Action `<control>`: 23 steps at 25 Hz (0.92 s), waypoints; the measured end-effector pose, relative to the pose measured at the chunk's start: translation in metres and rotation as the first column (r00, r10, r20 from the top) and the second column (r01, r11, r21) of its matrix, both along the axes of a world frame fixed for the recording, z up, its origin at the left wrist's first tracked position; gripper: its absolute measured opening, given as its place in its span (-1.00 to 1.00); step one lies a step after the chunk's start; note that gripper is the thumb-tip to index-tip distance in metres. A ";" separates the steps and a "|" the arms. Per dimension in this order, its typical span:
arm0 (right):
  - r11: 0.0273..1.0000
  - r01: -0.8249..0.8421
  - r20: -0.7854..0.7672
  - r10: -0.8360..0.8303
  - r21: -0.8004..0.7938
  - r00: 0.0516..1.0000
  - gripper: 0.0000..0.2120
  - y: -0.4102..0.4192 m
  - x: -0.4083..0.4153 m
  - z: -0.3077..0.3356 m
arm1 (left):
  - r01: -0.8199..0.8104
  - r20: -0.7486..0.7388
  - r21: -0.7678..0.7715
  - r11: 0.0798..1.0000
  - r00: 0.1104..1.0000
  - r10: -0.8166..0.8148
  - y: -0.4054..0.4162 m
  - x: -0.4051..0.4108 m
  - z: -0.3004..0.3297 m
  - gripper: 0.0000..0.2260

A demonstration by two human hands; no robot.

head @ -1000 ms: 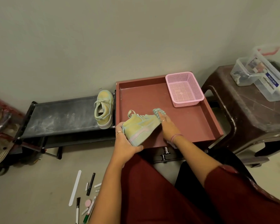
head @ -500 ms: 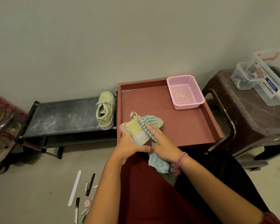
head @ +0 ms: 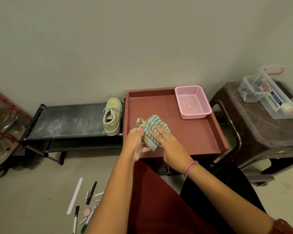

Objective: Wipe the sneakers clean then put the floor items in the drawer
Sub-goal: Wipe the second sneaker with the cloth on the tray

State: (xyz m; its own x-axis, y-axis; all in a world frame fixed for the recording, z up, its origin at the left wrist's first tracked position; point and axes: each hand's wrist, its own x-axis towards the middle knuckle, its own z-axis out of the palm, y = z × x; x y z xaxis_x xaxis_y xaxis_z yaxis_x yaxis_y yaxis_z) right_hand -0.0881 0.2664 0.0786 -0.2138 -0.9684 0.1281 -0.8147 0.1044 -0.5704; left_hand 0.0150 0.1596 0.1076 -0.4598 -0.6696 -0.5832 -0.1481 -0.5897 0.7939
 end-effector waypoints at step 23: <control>0.813 0.487 0.919 -0.391 0.319 0.050 -0.42 -0.070 -0.031 -0.021 | -0.027 0.298 -0.799 0.601 0.851 0.434 -0.117 0.111 -0.018 -0.85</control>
